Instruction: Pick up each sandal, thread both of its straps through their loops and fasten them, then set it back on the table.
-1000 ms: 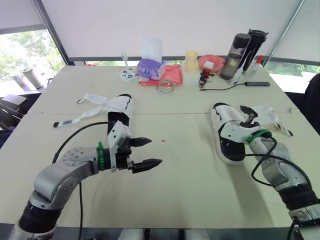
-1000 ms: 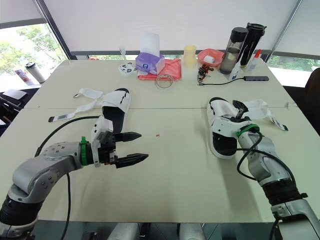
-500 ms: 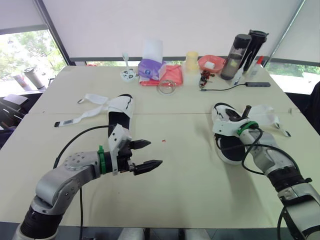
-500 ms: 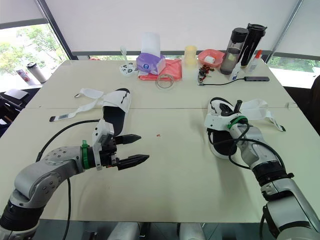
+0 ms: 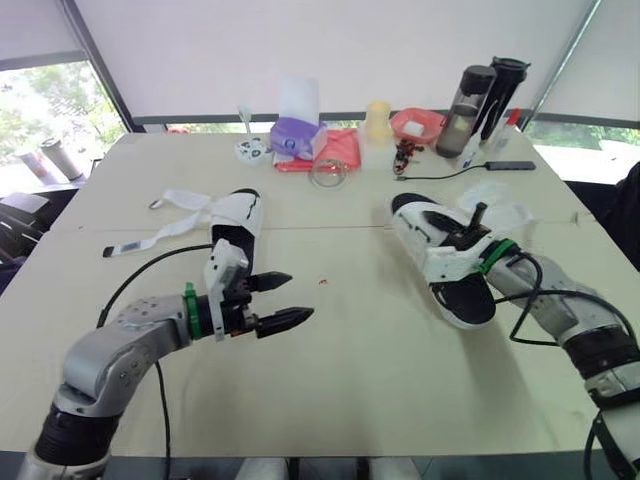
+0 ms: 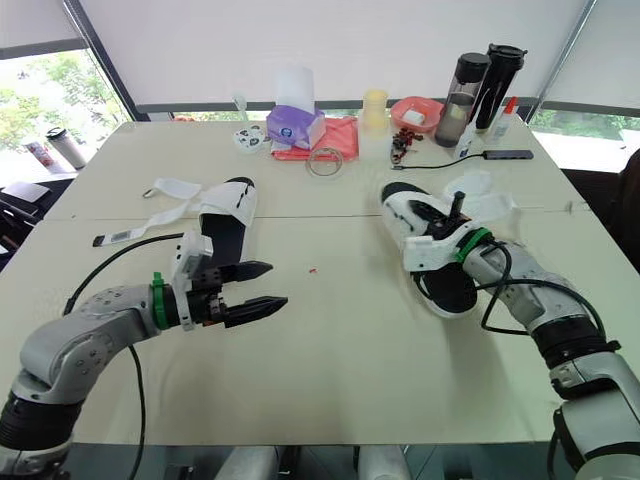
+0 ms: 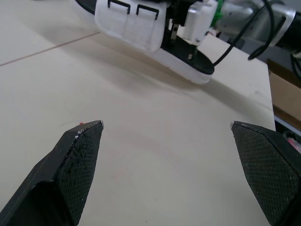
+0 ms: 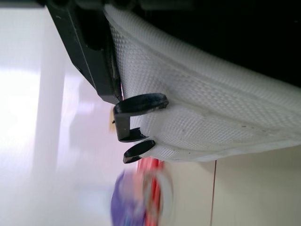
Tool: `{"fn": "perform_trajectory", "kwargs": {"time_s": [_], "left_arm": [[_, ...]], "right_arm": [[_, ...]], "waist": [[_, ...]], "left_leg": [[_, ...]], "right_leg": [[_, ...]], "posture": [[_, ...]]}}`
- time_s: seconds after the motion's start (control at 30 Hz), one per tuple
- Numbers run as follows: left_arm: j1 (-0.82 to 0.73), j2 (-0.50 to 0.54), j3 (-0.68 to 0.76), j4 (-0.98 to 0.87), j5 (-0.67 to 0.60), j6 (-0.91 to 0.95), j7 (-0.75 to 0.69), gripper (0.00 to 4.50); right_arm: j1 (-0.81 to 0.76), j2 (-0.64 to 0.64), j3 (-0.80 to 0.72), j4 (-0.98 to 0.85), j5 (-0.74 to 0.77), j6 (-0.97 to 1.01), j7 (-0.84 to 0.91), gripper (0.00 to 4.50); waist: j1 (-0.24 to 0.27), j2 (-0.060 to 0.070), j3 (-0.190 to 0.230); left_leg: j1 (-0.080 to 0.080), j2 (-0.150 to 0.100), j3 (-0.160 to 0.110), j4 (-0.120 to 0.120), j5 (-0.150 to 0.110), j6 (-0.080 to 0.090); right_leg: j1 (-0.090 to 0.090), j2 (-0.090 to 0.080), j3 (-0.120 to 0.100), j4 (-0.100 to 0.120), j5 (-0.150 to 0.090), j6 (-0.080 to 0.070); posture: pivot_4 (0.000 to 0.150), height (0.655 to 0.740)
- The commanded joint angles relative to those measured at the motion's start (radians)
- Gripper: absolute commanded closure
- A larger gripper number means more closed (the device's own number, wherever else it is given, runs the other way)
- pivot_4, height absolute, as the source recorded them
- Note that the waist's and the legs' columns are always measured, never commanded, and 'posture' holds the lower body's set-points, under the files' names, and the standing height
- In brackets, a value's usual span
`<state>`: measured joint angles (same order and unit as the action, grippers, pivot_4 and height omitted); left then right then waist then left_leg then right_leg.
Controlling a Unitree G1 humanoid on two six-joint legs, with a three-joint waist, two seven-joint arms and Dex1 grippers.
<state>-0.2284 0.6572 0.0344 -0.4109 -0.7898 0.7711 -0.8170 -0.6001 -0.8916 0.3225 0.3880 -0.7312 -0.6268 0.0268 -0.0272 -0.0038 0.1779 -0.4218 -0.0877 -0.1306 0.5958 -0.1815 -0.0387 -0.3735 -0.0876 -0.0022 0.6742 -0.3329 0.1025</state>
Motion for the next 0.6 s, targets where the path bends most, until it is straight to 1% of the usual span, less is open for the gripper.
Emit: {"fn": "perform_trajectory", "kwargs": {"time_s": [0.03, 0.2, 0.33, 0.47, 0.6], "left_arm": [[-0.008, 0.039, 0.032, -0.001, -0.031, 0.008, -0.062, 0.0], [0.014, 0.093, 0.049, -0.018, -0.074, 0.045, -0.114, 0.0], [0.03, 0.089, 0.07, -0.037, -0.109, 0.068, -0.094, 0.0], [0.026, 0.056, 0.071, -0.051, -0.128, 0.082, -0.042, 0.0], [0.031, 0.049, 0.071, -0.064, -0.138, 0.087, -0.025, 0.0]], "right_arm": [[-0.031, -0.021, 0.027, -0.078, 0.077, -0.216, 0.065, 4.48], [0.0, -0.03, 0.039, -0.152, 0.15, -0.354, 0.162, 4.48], [0.067, -0.04, 0.067, -0.24, 0.147, -0.469, 0.213, 4.48], [0.119, 0.001, 0.074, -0.308, 0.184, -0.479, 0.249, 4.48], [0.167, 0.035, 0.058, -0.388, 0.199, -0.456, 0.281, 4.48]], "waist": [[0.0, 0.0, 0.0], [0.005, 0.0, 0.0], [0.014, 0.0, 0.0], [0.012, 0.0, 0.0], [0.007, 0.0, 0.0]], "left_leg": [[0.0, 0.0, 0.0, 0.0, 0.0, 0.0], [0.0, 0.0, 0.0, 0.0, 0.0, 0.001], [0.0, 0.0, -0.002, 0.001, -0.002, 0.003], [0.0, 0.0, -0.002, 0.001, -0.001, 0.003], [0.002, 0.0, -0.002, 0.001, -0.001, 0.002]], "right_leg": [[0.0, 0.0, 0.0, 0.0, 0.0, 0.0], [0.0, 0.0, 0.0, 0.0, 0.0, 0.0], [0.001, 0.0, 0.0, 0.0, 0.0, 0.0], [0.001, 0.0, 0.0, 0.0, 0.0, 0.0], [0.001, 0.0, 0.001, 0.002, 0.0, 0.0]], "posture": [[0.15, 0.74], [0.15, 0.74], [0.15, 0.74], [0.15, 0.74], [0.15, 0.74]]}}
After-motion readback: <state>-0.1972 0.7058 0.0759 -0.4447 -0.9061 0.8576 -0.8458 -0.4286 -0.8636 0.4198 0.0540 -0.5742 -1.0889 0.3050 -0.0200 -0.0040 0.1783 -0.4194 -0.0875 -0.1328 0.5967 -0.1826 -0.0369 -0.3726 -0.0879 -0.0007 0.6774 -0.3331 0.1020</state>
